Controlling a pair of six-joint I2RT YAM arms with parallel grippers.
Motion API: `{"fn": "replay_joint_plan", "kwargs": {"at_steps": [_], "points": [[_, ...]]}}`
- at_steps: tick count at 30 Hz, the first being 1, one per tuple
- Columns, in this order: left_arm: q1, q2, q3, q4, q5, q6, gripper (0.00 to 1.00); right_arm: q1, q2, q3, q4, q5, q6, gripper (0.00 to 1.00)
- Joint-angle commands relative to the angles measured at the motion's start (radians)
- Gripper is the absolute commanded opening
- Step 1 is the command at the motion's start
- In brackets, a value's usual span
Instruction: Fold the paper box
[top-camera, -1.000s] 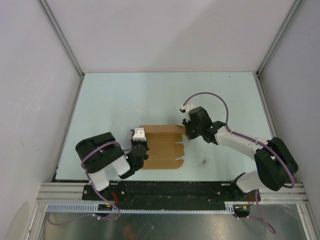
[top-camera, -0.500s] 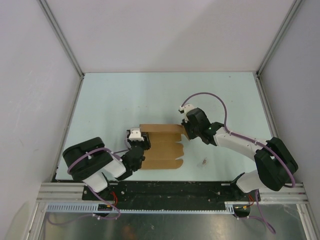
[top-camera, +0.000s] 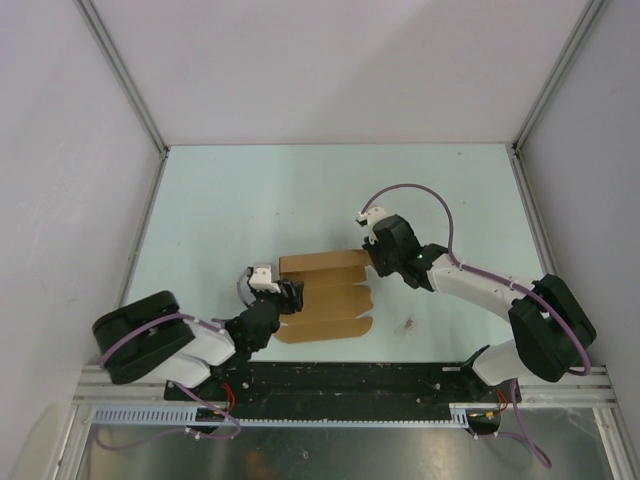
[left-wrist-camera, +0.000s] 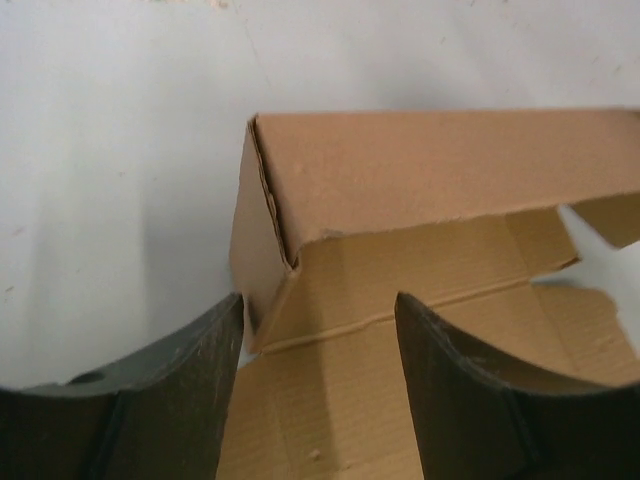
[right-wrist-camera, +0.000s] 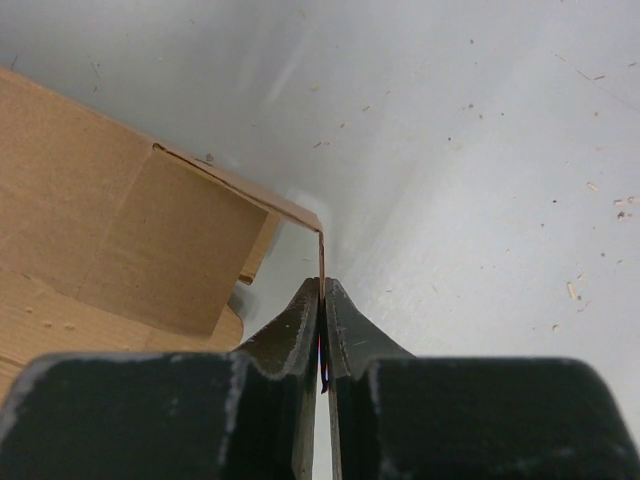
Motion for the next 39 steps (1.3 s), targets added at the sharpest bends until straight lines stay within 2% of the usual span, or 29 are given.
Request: {"fn": "replay_joint_plan", "kwargs": {"at_steps": [1,3,5,12,15,18,22,25,28,35,39], "points": [[-0.005,-0.165,-0.024,-0.219,0.051,-0.124,0.68,-0.013,-0.004,0.043,0.034,0.024,-0.041,0.08],[-0.006,-0.283,-0.01,-0.397,0.062,-0.15,0.73,-0.02,-0.001,0.043,0.037,0.02,-0.042,0.08],[-0.009,-0.393,-0.007,-0.488,0.082,-0.171,0.75,-0.023,0.004,0.043,0.042,0.015,-0.045,0.08],[-0.052,-0.744,0.033,-0.937,0.134,-0.243,0.76,-0.033,0.01,0.043,0.053,0.007,-0.055,0.08],[-0.067,-0.847,0.079,-1.036,0.146,-0.238,0.72,-0.037,0.016,0.043,0.05,0.003,-0.055,0.07],[-0.071,-0.934,0.135,-1.033,0.14,-0.176,0.65,-0.04,0.022,0.043,0.051,-0.005,-0.058,0.07],[-0.069,-0.911,0.249,-1.016,0.032,-0.034,0.65,-0.045,0.03,0.043,0.057,-0.011,-0.074,0.07],[-0.066,-0.84,0.315,-0.933,-0.051,0.078,0.66,-0.056,0.033,0.045,0.079,-0.038,-0.111,0.06],[-0.038,-0.765,0.355,-0.88,-0.044,0.141,0.66,-0.063,0.039,0.043,0.117,-0.072,-0.169,0.07],[0.225,-0.632,0.369,-0.771,0.289,0.122,0.64,-0.095,0.067,0.045,0.241,-0.224,-0.303,0.07],[0.288,-0.518,0.393,-0.726,0.402,0.16,0.64,-0.129,0.108,0.083,0.246,-0.328,-0.344,0.08]]}}
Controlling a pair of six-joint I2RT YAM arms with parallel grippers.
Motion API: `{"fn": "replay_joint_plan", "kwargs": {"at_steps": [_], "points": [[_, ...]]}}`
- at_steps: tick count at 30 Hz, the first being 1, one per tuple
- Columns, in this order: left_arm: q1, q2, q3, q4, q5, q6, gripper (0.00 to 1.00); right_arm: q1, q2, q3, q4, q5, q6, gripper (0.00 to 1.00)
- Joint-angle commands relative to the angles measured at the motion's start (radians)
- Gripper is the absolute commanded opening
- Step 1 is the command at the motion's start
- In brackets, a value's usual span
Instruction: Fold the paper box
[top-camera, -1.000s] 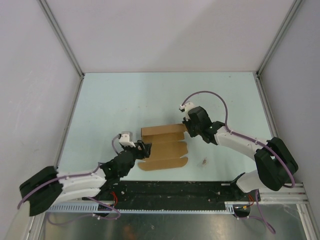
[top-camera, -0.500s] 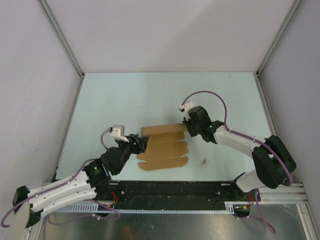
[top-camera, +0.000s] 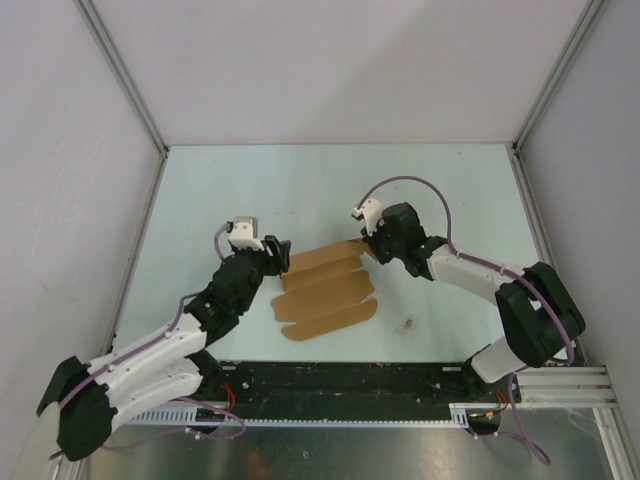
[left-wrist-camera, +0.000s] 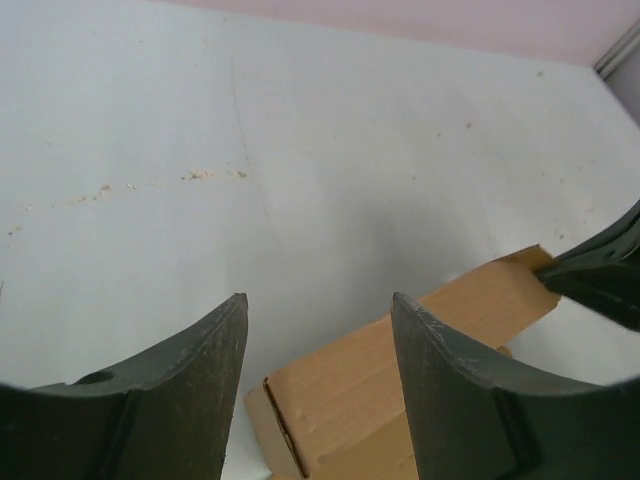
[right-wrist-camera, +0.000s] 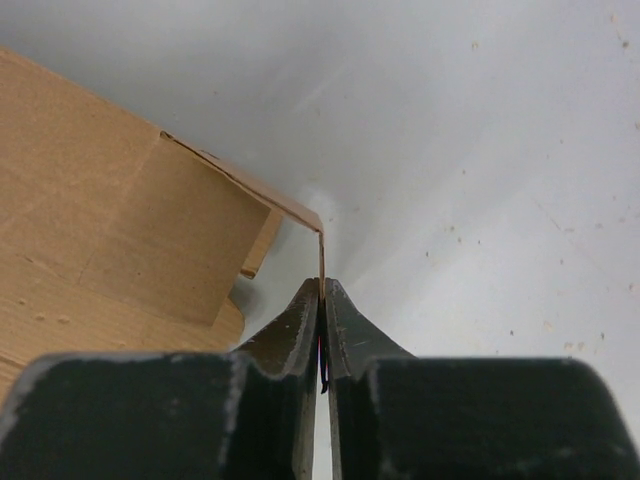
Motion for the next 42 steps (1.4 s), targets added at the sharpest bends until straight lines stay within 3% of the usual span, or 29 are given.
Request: {"fn": "replay_joint_plan", "kwargs": {"at_steps": [1,8,13,18,23,30,42], "points": [[0.05,0.092,0.064,0.097,0.191,0.062,0.64,-0.033,0.065,0.086,0.073,-0.144,-0.084,0.14],[0.053,0.197,0.104,0.149,0.269,0.108,0.62,-0.071,0.076,0.129,0.079,-0.205,-0.025,0.35],[0.053,0.233,0.101,0.157,0.275,0.116,0.61,-0.083,0.03,0.129,0.065,-0.158,0.062,0.42],[0.053,0.263,0.096,0.16,0.274,0.117,0.57,-0.088,-0.085,0.128,-0.003,-0.095,0.2,0.4],[0.053,0.288,0.093,0.163,0.277,0.116,0.57,-0.066,-0.2,0.099,-0.024,0.003,0.478,0.37],[0.053,0.307,0.096,0.166,0.274,0.125,0.56,-0.02,-0.245,-0.067,0.119,-0.018,0.819,0.32],[0.053,0.311,0.084,0.164,0.265,0.137,0.53,0.039,-0.118,-0.101,0.22,0.112,0.763,0.29]]}}
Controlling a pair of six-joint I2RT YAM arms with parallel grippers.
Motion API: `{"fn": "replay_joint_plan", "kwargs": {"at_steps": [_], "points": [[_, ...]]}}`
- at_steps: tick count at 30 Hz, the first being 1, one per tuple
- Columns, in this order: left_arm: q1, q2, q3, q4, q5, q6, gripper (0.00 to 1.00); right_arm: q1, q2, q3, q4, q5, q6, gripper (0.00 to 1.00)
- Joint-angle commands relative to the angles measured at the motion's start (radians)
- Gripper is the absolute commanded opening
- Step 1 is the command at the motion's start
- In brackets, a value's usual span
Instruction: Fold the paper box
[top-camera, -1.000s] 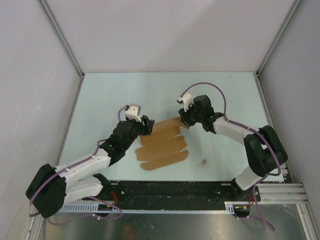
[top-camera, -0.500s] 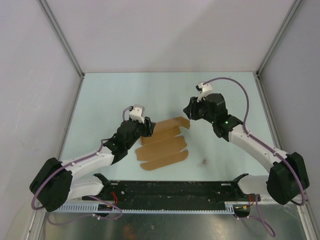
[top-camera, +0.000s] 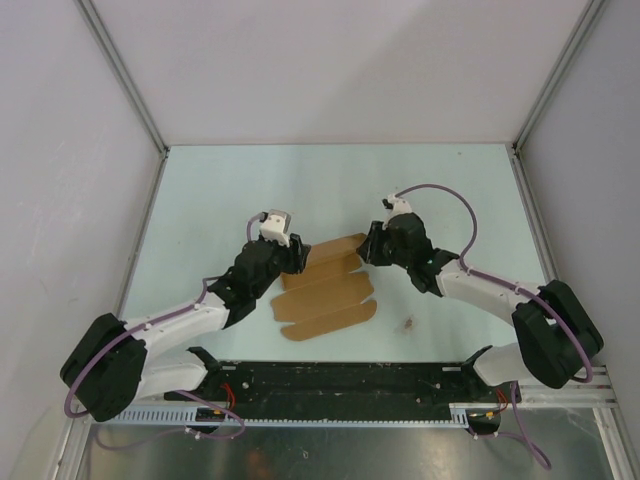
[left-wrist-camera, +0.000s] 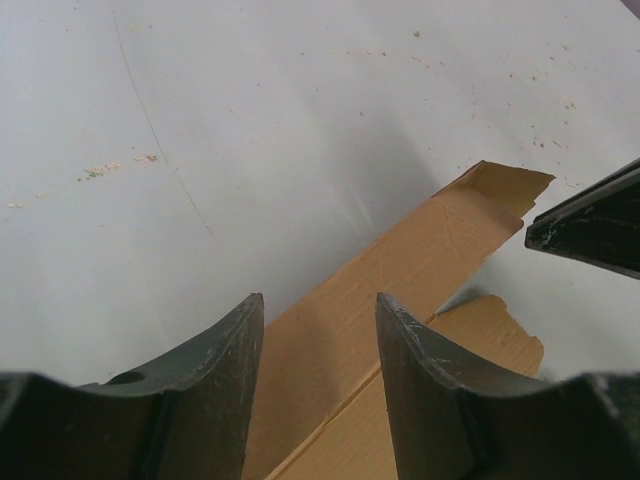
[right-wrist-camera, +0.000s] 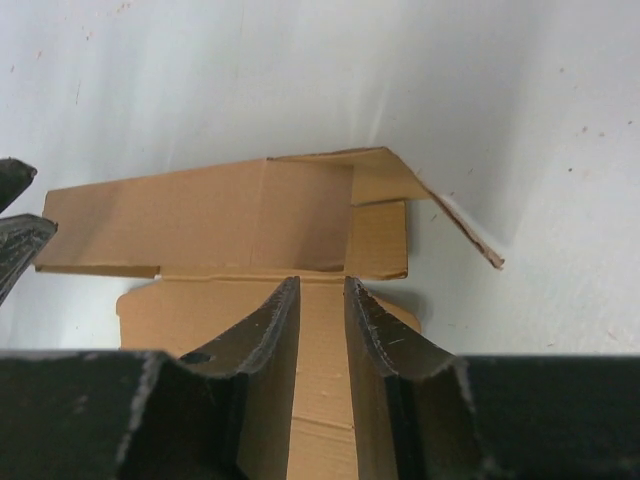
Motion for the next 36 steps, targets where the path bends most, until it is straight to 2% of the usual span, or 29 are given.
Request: {"fn": "replay_joint_plan", "kwargs": {"at_steps": [1,8,12,15,22,36], "points": [[0.005,0.001,0.013,0.032,0.0,0.024,0.53,0.005,0.0,0.009,0.094,0.081,-0.021,0.29],[0.005,0.03,0.019,0.032,-0.014,0.029,0.5,-0.002,-0.024,0.018,0.105,0.122,-0.068,0.27],[0.005,0.044,0.019,0.03,-0.029,0.028,0.49,-0.005,0.051,0.064,0.093,0.107,-0.111,0.15],[0.005,0.038,0.015,0.03,-0.037,0.029,0.49,-0.004,0.098,0.09,0.097,0.11,-0.133,0.12],[0.005,0.035,0.01,0.03,-0.038,0.034,0.49,0.004,0.134,0.112,0.093,0.141,-0.167,0.12],[0.005,0.079,0.012,0.03,-0.024,0.026,0.47,0.054,0.188,0.161,0.071,0.073,-0.222,0.12]]}}
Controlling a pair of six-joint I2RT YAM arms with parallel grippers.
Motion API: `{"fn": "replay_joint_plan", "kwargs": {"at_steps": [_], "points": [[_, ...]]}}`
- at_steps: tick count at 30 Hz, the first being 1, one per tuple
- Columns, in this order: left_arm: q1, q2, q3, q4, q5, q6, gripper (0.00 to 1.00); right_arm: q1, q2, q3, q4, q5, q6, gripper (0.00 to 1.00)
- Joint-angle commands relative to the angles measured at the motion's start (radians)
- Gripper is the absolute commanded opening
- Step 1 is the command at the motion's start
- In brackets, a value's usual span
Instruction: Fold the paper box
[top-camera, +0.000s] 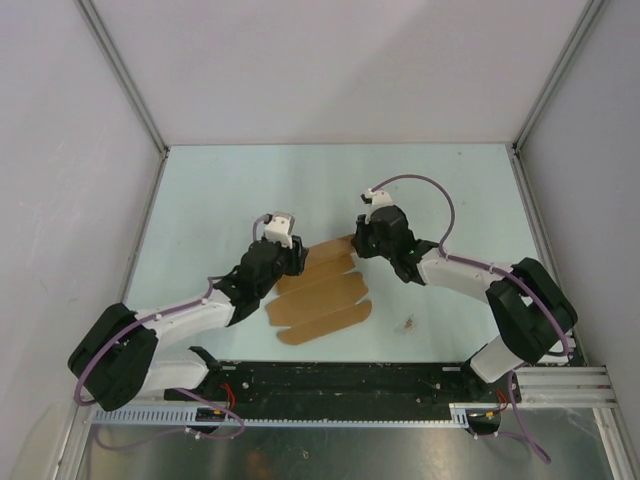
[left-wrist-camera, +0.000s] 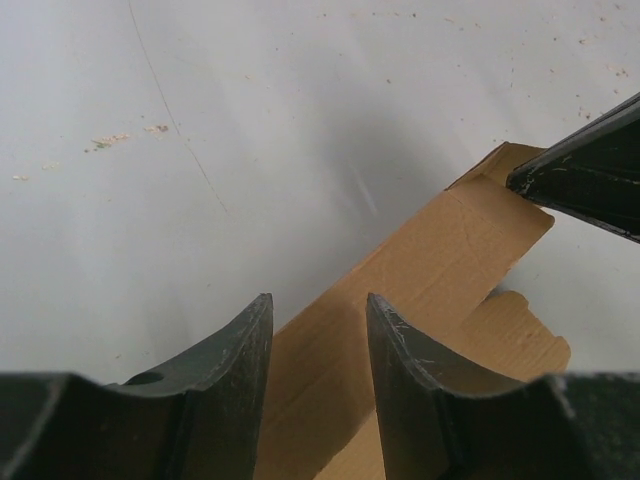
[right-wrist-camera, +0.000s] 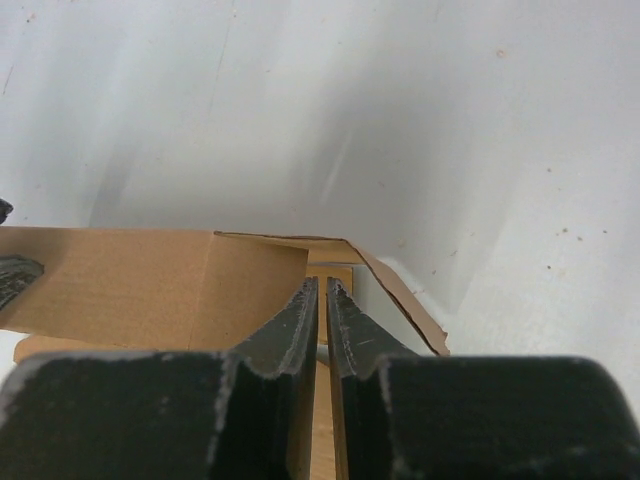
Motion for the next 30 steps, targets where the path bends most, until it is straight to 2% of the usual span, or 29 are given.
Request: {"fn": "replay_joint_plan", "kwargs": {"at_steps": [1,21,30], "points": [[0.005,0.018,0.013,0.026,0.005,0.015,0.47,0.022,0.03,0.051,0.012,-0.016,-0.038,0.12],[0.005,0.046,0.005,0.026,0.034,-0.001,0.43,0.06,0.085,0.076,0.043,-0.059,-0.023,0.14],[0.005,0.057,0.001,0.026,0.06,-0.018,0.36,0.078,0.105,0.086,0.051,-0.095,0.005,0.14]]}}
